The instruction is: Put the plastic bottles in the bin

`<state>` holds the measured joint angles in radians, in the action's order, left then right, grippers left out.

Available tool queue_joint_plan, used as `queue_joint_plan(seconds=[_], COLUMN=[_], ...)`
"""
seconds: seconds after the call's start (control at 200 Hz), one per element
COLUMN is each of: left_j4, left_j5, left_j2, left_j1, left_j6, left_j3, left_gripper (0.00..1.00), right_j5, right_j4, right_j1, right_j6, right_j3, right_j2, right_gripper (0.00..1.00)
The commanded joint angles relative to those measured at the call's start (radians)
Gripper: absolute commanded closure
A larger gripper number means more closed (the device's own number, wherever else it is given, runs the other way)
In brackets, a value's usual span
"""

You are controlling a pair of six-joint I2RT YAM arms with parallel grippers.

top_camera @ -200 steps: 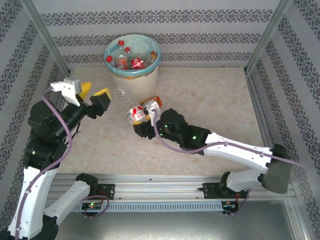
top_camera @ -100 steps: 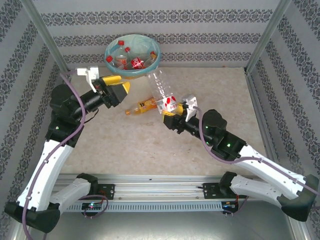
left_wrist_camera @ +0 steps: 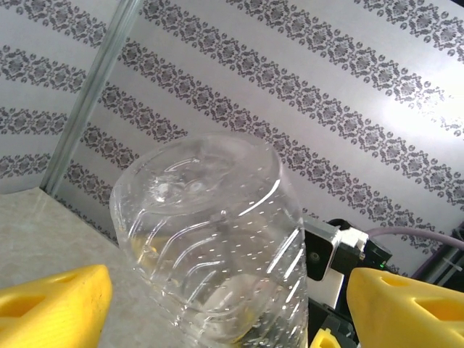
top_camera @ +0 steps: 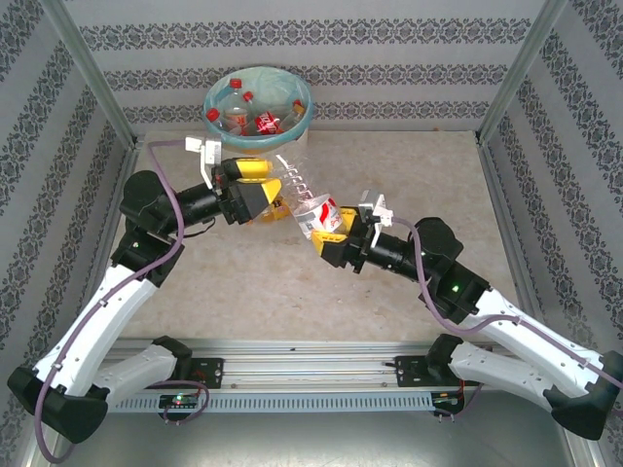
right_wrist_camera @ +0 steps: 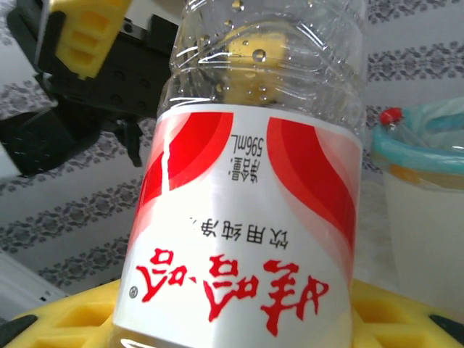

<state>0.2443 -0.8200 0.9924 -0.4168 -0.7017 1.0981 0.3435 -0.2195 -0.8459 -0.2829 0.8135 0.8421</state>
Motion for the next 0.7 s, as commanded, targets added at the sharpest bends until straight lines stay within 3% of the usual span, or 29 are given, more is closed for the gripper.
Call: queue_joint_plan(seconds=[0.0,0.24,0.34,0.694], left_j4=[0.103,0.264,0.259,0.334], left_j5=[-0.03,-0.061,-0.063,-0.079], left_j2=[-0.027,-0.033,-0.036,-0.06], left_j1=[-0.021,-0.037,-0.04,-0.04], left_j6=[-0.025,-0.11,-0.106,-0.105], left_j3=[-0.02,-0.067,-0.053,-0.074], left_gripper=[0.15,0.16,0.18,0.32], right_j5=[0.096,0.209,0.269,0.355], right_j4=[-0.088,-0.151,-0.187,-0.303], right_j1=[0.01,0.01,0.01,0.008], right_j6=[-0.028,-0.091,-0.126,-0.207], right_j3=[0.021,0.068,0.088,0.122], right_j2=[-0.002,0.06,0.095,0.188], right_gripper=[0.5,0.51,0.51,0.49])
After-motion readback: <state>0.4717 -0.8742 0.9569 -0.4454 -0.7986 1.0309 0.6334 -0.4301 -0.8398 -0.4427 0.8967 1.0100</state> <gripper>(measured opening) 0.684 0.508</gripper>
